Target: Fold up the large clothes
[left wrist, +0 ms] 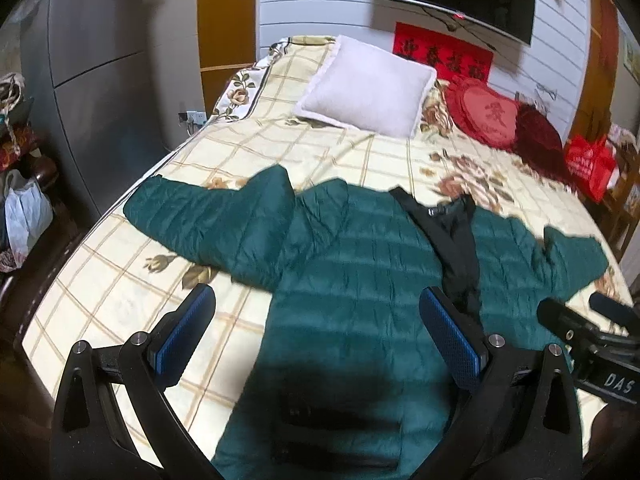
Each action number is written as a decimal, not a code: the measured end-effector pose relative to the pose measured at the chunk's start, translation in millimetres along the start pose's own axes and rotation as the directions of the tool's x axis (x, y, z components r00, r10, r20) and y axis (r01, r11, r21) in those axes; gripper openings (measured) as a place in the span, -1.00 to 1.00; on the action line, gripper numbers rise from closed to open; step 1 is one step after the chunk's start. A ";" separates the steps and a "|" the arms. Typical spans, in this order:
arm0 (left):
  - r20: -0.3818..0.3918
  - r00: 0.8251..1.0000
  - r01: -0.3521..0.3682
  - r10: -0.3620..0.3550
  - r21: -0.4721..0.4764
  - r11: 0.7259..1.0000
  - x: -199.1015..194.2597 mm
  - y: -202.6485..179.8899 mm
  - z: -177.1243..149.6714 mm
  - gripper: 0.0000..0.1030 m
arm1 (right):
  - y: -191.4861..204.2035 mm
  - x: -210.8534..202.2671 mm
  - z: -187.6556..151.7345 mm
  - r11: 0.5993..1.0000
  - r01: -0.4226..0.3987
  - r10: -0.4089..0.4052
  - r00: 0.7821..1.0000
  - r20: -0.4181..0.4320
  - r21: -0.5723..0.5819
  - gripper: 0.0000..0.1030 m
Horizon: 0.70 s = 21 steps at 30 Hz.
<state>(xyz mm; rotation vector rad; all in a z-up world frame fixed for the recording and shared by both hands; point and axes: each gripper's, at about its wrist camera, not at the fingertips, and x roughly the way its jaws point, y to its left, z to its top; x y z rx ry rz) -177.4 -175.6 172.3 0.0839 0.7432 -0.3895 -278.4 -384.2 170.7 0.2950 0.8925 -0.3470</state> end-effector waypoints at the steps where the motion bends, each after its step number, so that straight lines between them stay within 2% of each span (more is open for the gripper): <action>1: 0.001 1.000 0.001 -0.001 -0.008 1.000 0.9 1.9 3.3 0.99 | 2.1 1.5 6.1 1.000 -0.001 0.001 1.000 0.001 -0.005 1.00; 4: 0.003 1.000 -0.005 0.005 -0.031 0.999 3.7 8.5 17.4 0.99 | 7.7 3.6 21.0 1.000 0.005 -0.005 1.000 0.012 -0.028 1.00; 8: 0.019 0.999 -0.035 0.035 -0.016 0.999 7.8 10.9 31.1 0.99 | 12.6 9.3 37.1 0.999 0.002 -0.002 1.000 0.019 -0.043 1.00; 21: 0.048 0.998 -0.049 0.047 0.042 0.998 28.2 5.8 49.1 0.99 | 7.4 47.6 71.7 0.996 -0.091 0.091 0.996 0.005 0.001 1.00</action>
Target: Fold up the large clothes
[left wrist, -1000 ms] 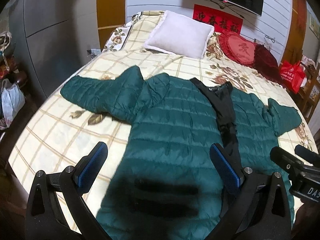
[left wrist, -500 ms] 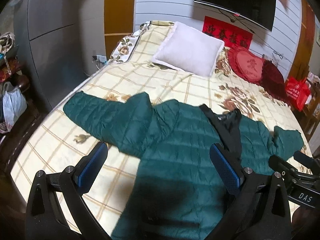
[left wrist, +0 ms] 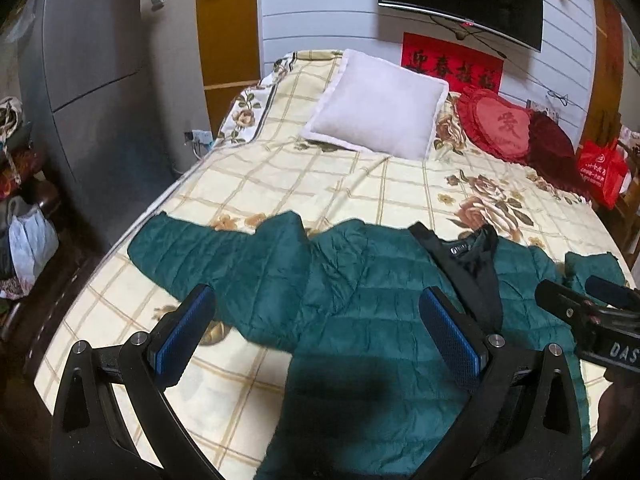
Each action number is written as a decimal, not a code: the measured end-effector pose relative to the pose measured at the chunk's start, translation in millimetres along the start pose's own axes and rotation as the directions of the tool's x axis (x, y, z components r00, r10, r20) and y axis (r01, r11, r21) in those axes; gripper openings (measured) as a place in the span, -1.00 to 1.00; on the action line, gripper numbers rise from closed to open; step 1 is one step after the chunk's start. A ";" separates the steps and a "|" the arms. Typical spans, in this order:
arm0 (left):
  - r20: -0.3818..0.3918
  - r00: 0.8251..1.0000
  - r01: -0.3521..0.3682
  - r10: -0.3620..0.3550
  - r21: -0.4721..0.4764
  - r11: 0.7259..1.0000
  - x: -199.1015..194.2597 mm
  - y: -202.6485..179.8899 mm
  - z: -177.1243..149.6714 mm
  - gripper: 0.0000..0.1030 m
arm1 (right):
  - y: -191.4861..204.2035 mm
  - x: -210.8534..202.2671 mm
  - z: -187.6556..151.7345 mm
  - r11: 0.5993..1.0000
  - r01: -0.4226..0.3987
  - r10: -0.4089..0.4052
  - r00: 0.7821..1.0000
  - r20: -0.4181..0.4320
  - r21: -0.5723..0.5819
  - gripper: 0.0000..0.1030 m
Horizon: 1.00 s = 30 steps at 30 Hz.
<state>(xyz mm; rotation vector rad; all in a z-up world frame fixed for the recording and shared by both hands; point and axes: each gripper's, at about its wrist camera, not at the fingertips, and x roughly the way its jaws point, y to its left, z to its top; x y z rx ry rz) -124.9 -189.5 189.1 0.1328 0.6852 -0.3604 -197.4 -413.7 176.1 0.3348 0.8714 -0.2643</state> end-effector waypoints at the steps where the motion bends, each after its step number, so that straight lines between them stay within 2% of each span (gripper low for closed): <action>1: 0.006 1.000 0.001 -0.001 -0.001 1.000 1.0 1.2 2.2 0.99 | -1.8 3.7 3.1 1.000 -0.006 0.006 1.000 -0.004 0.006 1.00; 10: -0.007 1.000 -0.014 0.014 -0.008 1.000 24.3 15.2 13.8 0.99 | -23.6 33.6 20.1 0.997 -0.005 0.007 1.000 -0.018 0.075 1.00; 13: -0.026 1.000 -0.013 0.012 -0.031 0.999 34.7 23.8 13.3 0.99 | -27.0 42.2 14.3 0.997 -0.003 0.005 1.000 -0.020 0.082 1.00; 20: -0.055 0.998 -0.021 0.018 -0.062 0.998 60.6 37.2 9.9 0.99 | -16.2 66.5 -0.5 1.000 0.030 -0.030 0.999 -0.018 0.009 1.00; 30: -0.081 0.995 -0.062 0.056 -0.069 0.996 88.9 56.0 3.9 0.99 | -7.6 94.1 -13.0 1.000 -0.002 0.003 0.998 -0.057 0.015 1.00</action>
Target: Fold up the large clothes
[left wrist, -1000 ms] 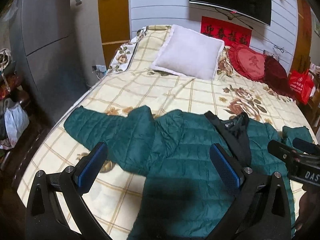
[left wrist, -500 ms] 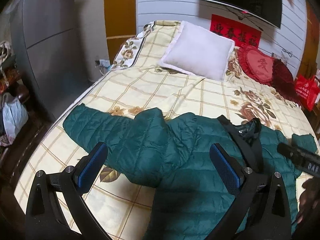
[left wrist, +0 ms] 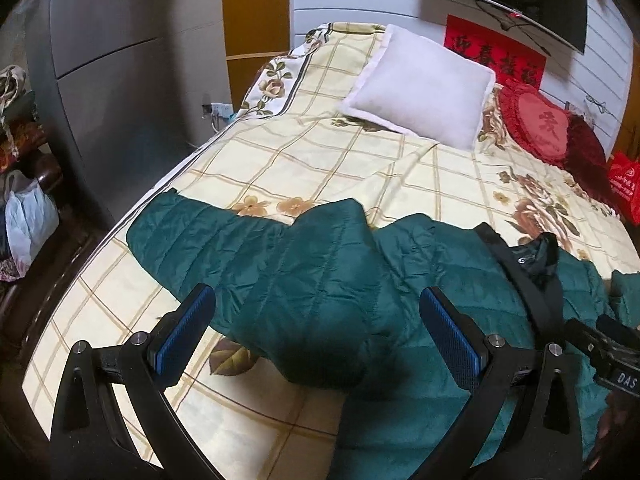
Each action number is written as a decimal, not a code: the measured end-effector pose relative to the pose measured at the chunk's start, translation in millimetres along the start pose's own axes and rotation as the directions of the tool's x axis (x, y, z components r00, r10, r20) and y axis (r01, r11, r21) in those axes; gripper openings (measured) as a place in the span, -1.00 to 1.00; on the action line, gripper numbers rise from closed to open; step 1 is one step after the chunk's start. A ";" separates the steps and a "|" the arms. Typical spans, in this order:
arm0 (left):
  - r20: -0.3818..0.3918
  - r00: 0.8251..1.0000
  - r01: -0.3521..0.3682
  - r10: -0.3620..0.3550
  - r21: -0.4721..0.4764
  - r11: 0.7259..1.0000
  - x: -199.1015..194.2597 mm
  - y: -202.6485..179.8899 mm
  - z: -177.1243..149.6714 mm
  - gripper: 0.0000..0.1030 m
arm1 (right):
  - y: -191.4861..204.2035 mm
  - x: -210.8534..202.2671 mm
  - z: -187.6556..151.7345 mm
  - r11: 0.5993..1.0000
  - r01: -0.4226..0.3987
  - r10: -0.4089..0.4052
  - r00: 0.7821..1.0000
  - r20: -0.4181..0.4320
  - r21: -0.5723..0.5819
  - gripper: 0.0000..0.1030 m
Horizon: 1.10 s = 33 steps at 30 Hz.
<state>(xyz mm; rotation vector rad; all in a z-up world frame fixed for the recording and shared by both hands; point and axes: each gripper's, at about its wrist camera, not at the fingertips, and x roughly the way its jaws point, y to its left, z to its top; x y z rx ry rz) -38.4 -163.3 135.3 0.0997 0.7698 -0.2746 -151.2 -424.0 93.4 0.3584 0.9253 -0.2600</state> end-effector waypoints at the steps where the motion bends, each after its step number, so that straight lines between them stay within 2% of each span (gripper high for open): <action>1: -0.001 1.000 -0.002 0.002 -0.002 1.000 1.8 1.9 0.0 0.99 | 1.4 1.8 -0.4 1.000 -0.001 0.001 1.000 -0.004 -0.004 1.00; 12: -0.001 0.999 -0.050 0.050 -0.033 0.998 24.5 26.7 3.2 0.99 | 8.4 12.9 -5.7 0.999 -0.007 0.006 1.000 -0.023 -0.034 1.00; 18: 0.010 0.993 -0.115 0.117 -0.114 0.987 42.4 69.4 15.1 0.99 | 4.4 13.6 -11.8 0.999 -0.014 0.013 0.999 -0.040 -0.039 1.00; 22: -0.034 0.984 -0.179 0.175 -0.242 0.954 68.9 121.6 20.4 0.99 | 2.0 10.7 -14.9 0.999 -0.025 0.023 0.999 -0.038 -0.043 1.00; 27: -0.109 0.965 -0.261 0.238 -0.363 0.895 107.2 181.9 16.8 0.99 | 1.1 10.4 -18.8 0.998 -0.033 0.031 0.999 -0.043 -0.054 1.00; 30: -0.153 0.957 -0.289 0.247 -0.408 0.866 130.3 202.9 12.1 0.99 | 1.9 11.7 -22.0 0.998 -0.042 0.039 0.998 -0.050 -0.054 1.00; 33: -0.194 0.949 -0.309 0.248 -0.425 0.851 152.0 211.4 7.6 0.99 | 5.0 13.4 -24.7 0.997 -0.054 0.050 0.997 -0.059 -0.061 1.00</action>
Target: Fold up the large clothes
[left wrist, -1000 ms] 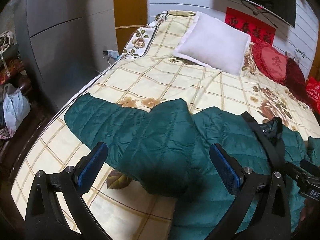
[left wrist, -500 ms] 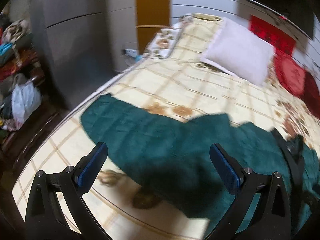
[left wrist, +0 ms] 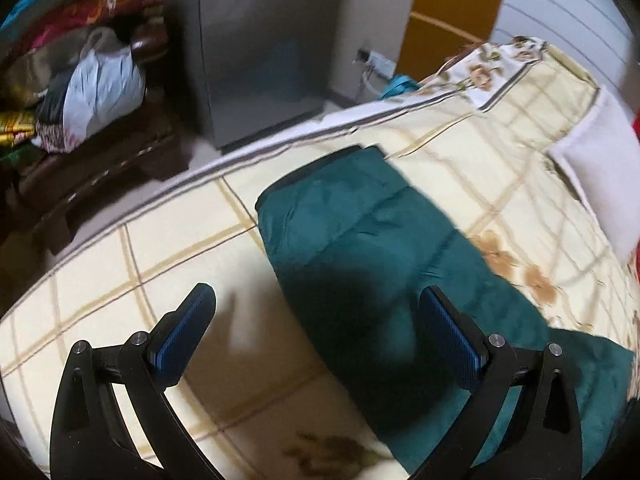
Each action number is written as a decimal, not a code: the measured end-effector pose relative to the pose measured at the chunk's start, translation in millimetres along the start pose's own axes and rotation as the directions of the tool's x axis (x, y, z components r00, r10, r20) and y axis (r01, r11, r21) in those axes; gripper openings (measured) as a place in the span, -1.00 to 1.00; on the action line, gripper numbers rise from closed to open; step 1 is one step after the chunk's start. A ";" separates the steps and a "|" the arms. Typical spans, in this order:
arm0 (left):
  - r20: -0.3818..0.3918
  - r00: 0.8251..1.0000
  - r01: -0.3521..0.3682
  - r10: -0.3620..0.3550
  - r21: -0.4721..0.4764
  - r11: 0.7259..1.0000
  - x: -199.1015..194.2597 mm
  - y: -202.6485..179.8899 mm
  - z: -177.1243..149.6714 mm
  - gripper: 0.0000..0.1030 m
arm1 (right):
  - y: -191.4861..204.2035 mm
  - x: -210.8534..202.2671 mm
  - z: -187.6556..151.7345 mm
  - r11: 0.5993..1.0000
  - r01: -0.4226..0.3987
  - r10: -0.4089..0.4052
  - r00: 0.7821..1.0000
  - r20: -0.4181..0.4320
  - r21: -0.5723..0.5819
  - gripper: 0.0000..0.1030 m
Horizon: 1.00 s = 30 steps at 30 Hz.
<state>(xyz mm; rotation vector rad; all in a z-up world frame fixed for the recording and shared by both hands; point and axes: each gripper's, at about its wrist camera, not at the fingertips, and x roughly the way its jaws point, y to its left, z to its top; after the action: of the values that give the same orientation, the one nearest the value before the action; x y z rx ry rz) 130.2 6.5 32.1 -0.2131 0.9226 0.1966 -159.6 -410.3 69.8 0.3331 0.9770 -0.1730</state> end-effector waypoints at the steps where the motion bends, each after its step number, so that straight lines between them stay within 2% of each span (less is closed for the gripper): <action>1: -0.001 1.000 -0.012 0.012 0.008 1.000 4.8 -2.6 -0.3 0.99 | 1.7 0.6 -0.7 1.000 -0.004 0.004 1.000 -0.002 -0.006 1.00; 6: 0.014 0.999 -0.049 0.048 0.098 0.994 19.6 -20.4 3.8 0.95 | 9.3 2.8 -2.2 0.999 -0.014 0.013 1.000 -0.010 -0.036 1.00; 7: 0.013 0.999 -0.033 0.032 0.105 0.994 22.7 -22.6 4.6 0.79 | 10.0 2.5 -2.4 0.999 -0.015 0.014 1.000 -0.009 -0.039 1.00; 9: -0.021 0.999 0.038 -0.037 0.086 0.996 31.3 -22.9 4.3 0.60 | 11.6 1.7 -2.6 0.999 -0.017 0.017 1.000 -0.004 -0.043 1.00; 11: 0.004 0.999 0.047 -0.048 0.085 0.995 29.8 -24.7 4.4 0.41 | 12.0 1.0 -2.8 0.999 -0.017 0.017 1.000 0.000 -0.041 1.00; 12: 0.004 0.998 0.060 -0.060 0.096 0.994 29.0 -26.6 4.7 0.14 | 11.8 0.6 -2.9 0.999 -0.017 0.017 1.000 0.000 -0.040 1.00; 13: -0.004 0.996 0.084 -0.084 0.100 0.991 27.4 -27.8 5.4 -0.24 | 11.4 0.0 -2.9 0.999 -0.016 0.016 1.000 0.001 -0.039 1.00; 15: -0.027 0.990 0.138 -0.137 0.085 0.987 21.3 -29.3 7.6 -0.61 | 10.1 -1.6 -3.2 0.999 -0.014 0.014 1.000 0.001 -0.037 1.00; 16: -0.024 0.986 0.167 -0.166 0.079 0.983 12.1 -29.3 8.1 -0.68 | 9.1 -3.1 -3.2 0.999 -0.012 0.012 1.000 0.002 -0.038 1.00; 19: 0.001 0.975 0.223 -0.224 0.092 0.971 -14.6 -32.1 8.5 -0.71 | 5.2 -9.5 -3.1 0.999 0.000 0.000 1.000 0.013 -0.038 1.00; 22: 0.043 0.957 0.277 -0.286 0.148 0.949 -53.5 -42.1 4.4 -0.72 | -2.3 -17.3 -3.7 1.000 0.013 -0.012 1.000 0.025 -0.026 1.00; 25: 0.068 0.931 0.340 -0.359 0.201 0.919 -97.7 -55.2 -3.2 -0.72 | -12.9 -23.8 -3.8 0.999 0.039 -0.038 0.999 0.030 -0.003 1.00; 28: 0.073 0.913 0.374 -0.401 0.241 0.896 -130.4 -66.4 -13.2 -0.72 | -24.4 -30.0 -4.0 0.998 0.062 -0.063 0.997 0.034 0.018 1.00; 30: 0.073 0.896 0.402 -0.438 0.285 0.870 -158.5 -80.4 -25.5 -0.72 | -32.5 -34.7 -4.9 0.996 0.082 -0.083 0.996 0.033 0.028 1.00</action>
<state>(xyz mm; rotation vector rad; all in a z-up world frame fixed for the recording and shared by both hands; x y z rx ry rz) 38.1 -89.7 152.6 -0.1477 0.7368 -0.3150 -192.0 -439.2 89.7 0.3133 0.9560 -0.2657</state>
